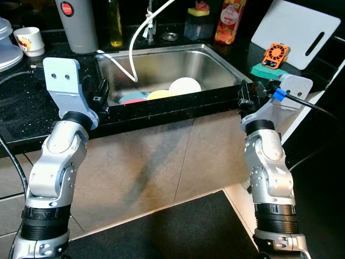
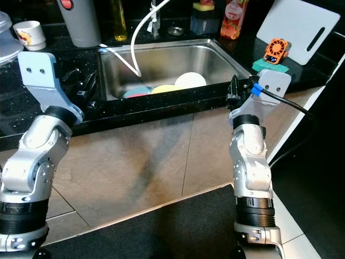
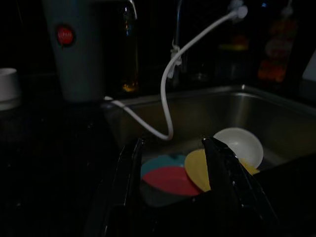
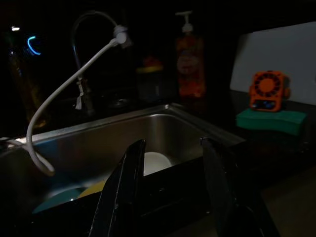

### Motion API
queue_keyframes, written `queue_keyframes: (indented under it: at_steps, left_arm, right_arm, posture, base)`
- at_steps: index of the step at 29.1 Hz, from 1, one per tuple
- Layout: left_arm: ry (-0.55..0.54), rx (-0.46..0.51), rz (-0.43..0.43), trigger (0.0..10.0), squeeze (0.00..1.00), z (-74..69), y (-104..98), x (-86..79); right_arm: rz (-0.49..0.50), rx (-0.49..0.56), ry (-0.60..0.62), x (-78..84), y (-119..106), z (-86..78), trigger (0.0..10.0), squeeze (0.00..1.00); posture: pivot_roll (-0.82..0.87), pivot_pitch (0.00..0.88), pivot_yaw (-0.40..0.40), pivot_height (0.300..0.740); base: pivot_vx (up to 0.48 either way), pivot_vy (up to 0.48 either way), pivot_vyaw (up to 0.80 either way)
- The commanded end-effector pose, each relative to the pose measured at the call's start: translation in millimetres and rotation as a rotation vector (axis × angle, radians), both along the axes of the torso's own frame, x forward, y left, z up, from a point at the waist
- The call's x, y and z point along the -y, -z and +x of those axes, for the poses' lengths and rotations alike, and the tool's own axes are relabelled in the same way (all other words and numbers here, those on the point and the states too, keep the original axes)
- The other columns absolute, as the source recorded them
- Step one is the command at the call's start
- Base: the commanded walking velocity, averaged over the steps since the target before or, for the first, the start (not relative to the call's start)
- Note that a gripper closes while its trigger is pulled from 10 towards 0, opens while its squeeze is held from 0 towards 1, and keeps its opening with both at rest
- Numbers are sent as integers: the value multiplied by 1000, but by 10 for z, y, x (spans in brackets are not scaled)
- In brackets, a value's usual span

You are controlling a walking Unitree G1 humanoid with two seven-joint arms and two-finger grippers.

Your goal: Kitchen organization

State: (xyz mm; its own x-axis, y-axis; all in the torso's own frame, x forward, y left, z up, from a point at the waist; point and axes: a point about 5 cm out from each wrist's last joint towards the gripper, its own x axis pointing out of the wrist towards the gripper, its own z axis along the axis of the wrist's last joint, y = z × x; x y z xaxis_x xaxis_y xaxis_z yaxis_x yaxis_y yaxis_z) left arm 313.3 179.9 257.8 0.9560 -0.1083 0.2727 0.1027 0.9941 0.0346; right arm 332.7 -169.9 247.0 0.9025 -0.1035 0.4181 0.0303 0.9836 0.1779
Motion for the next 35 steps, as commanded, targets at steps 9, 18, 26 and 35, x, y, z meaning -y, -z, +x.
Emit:
queue_keyframes:
  at_steps: [9, 18, 26, 35]
  left_arm:
    - [96, 55, 317, 10000, 0, -427, 347, 119]
    - [385, -369, 219, 10000, 0, -1001, 1172, 107]
    - [16, -673, 210, 10000, 0, -899, 2150, -305]
    - [-101, -920, 178, 10000, 0, -962, 2754, -460]
  right_arm:
    - [-214, -14, 153, 277, 235, -152, 10000, 0]
    - [-258, -352, -48, 132, 1302, -395, 10000, 0]
    - [-263, -761, -115, 94, 2319, -652, 10000, 0]
    - [-131, -1184, -67, 270, 3037, -1188, 10000, 0]
  posture:
    - [143, 49, -58, 740]
    - [164, 51, -75, 740]
    - [156, 57, -85, 740]
    - [146, 64, -93, 740]
  base:
    - [0, 0, 0]
    - [0, 0, 0]
    - [0, 0, 0]
    - [0, 0, 0]
